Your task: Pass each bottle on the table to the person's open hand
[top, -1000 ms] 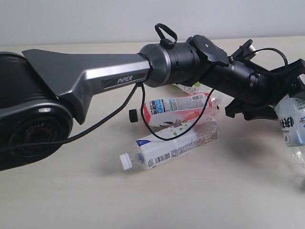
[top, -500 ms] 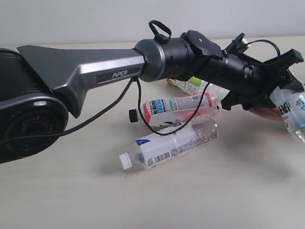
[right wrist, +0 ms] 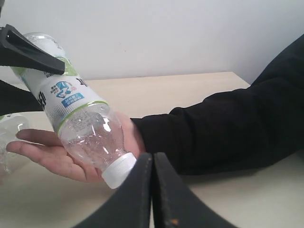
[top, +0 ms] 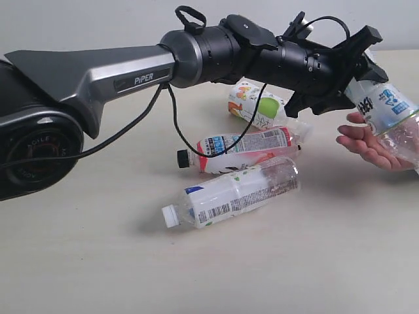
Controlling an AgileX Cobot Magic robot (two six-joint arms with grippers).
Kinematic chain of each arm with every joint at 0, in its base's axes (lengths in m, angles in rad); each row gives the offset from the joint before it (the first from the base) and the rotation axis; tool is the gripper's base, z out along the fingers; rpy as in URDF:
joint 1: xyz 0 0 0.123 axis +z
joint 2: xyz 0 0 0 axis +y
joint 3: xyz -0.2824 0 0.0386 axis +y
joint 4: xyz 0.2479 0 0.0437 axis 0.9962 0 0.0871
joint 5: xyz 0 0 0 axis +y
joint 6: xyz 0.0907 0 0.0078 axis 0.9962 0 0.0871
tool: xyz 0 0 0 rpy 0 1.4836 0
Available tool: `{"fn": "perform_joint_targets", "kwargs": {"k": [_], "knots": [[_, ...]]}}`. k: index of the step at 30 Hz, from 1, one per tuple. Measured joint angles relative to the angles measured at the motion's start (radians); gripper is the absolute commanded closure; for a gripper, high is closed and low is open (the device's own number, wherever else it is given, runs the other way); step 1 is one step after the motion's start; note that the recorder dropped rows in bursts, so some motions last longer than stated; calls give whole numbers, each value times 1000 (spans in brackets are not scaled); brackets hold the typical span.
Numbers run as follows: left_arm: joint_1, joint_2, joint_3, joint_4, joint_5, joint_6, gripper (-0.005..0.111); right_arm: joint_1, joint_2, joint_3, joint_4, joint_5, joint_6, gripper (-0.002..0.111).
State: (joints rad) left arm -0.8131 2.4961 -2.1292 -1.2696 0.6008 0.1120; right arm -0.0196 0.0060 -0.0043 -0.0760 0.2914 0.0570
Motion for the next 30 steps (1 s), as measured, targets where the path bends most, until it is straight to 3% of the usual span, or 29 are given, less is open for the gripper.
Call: {"fn": "perform_joint_targets", "kwargs": {"k": [2,4,30], "knots": [[3,2,0,-9,7,0,26,0,0,0,0,0,0,108],[2,2,-1,-7,24,3,15,0,0,0,0,0,0,108],[7,-79,-1,73,161,105,15,0,0,0,0,0,0,108]]}}
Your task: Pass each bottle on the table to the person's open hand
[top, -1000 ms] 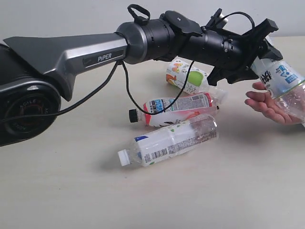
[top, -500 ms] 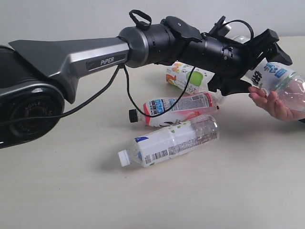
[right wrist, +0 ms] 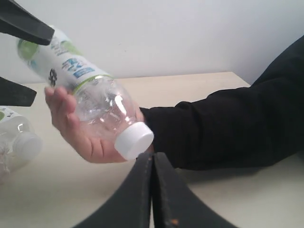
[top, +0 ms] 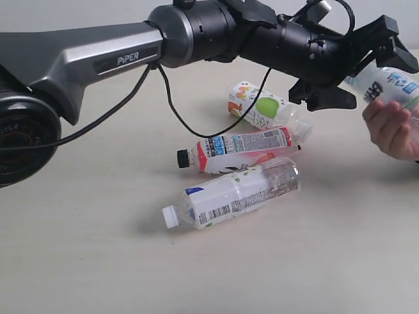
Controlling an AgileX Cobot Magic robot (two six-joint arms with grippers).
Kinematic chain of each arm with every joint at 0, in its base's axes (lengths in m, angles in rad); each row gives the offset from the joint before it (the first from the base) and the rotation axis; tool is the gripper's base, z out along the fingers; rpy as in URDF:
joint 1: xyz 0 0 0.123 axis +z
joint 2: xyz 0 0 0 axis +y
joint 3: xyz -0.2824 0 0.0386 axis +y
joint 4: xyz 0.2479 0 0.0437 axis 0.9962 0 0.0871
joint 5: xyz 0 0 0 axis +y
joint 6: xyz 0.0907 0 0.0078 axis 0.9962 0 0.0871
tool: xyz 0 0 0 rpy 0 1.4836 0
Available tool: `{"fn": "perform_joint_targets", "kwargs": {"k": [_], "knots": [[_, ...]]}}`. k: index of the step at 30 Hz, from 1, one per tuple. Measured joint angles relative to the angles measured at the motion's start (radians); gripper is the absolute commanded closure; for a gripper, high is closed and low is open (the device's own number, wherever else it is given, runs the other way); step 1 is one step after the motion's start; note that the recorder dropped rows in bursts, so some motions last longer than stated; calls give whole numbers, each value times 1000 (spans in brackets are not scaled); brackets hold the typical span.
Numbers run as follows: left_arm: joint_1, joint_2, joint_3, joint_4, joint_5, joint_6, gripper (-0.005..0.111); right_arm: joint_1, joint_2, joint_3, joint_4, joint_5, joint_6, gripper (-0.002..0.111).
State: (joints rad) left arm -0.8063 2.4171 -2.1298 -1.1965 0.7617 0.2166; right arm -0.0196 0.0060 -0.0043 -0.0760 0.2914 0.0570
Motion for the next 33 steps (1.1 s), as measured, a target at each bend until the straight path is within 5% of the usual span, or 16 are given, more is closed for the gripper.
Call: {"fn": "perform_joint_targets", "kwargs": {"k": [5,14,24,33], "knots": [[5,-44,0,97,76,-34,26,0,0,0,0,0,0,108],[7,-147,0,465,261,-160,106,0,0,0,0,0,0,108],[-12,-328,67,706,393,-169,106,0,0,0,0,0,0,108],[-17,-696,509,893,112,-169,106,0,0,0,0,0,0,108]]}}
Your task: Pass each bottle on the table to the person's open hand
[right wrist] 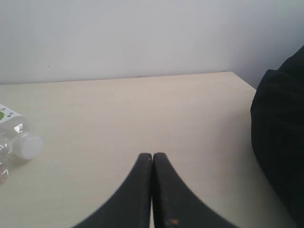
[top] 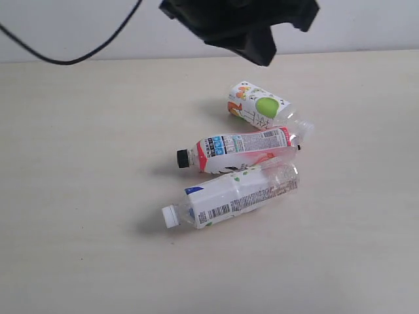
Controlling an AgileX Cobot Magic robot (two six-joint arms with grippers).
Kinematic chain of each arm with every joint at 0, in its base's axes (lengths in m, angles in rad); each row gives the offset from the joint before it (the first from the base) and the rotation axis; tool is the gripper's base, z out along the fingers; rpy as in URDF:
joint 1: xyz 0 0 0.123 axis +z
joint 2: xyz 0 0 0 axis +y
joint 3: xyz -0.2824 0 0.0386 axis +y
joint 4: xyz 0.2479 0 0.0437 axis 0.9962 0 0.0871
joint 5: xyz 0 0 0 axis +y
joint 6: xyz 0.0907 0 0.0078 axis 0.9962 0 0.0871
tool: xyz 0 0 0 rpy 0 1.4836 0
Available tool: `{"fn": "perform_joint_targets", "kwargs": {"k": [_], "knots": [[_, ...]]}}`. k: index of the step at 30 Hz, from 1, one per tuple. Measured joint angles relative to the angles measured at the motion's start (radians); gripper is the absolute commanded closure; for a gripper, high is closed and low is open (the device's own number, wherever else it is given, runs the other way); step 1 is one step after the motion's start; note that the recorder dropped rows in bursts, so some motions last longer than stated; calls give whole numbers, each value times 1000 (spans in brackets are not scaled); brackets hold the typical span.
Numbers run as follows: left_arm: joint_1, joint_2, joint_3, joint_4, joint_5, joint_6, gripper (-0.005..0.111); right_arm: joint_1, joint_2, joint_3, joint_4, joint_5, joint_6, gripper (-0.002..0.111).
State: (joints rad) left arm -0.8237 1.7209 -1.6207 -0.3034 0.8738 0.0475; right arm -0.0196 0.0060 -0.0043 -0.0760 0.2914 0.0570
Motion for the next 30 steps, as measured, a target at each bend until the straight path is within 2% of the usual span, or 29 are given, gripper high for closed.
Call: {"fn": "perform_joint_targets", "kwargs": {"k": [8,12,18,23,30], "knots": [[9,-474,597,22,-484,0,106,0,0,0,0,0,0,108],[33,-696,822,25,-639,0,106,0,0,0,0,0,0,108],[117,-978,1041,27,-694,0,106,0,0,0,0,0,0,108],[223,-1151,1137,31,-691,0,106,0,0,0,0,0,0,108],[335,-1271,1226,36,-673,0,106,0,0,0,0,0,0,108]]}}
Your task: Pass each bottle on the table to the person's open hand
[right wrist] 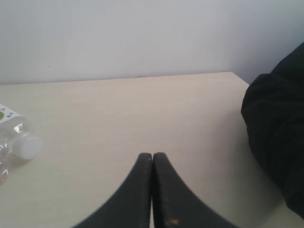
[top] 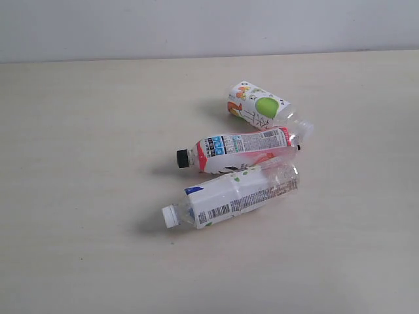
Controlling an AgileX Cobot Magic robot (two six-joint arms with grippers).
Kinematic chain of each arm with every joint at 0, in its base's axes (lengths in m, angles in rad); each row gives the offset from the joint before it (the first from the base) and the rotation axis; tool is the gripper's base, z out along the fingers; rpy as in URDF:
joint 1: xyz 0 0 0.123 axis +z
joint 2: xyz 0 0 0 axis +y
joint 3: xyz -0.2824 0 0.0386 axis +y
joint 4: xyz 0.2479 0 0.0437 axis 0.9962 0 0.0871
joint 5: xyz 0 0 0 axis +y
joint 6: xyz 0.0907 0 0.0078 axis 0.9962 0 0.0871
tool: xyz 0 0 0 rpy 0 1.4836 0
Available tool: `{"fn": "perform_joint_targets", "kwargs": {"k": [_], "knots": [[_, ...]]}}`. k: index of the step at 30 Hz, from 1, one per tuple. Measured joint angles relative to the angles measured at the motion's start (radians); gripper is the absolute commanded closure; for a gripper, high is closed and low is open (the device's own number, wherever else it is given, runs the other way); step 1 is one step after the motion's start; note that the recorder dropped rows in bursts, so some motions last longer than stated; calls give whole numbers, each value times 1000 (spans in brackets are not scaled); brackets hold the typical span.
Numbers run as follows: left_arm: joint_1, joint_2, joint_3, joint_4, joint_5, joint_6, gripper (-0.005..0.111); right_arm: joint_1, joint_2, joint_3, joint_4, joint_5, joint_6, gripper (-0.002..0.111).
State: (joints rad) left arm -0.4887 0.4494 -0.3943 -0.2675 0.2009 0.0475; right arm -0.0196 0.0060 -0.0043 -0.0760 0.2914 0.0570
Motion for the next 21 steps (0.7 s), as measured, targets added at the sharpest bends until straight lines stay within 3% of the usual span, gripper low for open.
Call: {"fn": "perform_joint_targets", "kwargs": {"k": [5,21], "knots": [[27,-10,40,-4,-14,0,106,0,0,0,0,0,0,108],[27,-10,50,-26,-21,0,106,0,0,0,0,0,0,108]]}}
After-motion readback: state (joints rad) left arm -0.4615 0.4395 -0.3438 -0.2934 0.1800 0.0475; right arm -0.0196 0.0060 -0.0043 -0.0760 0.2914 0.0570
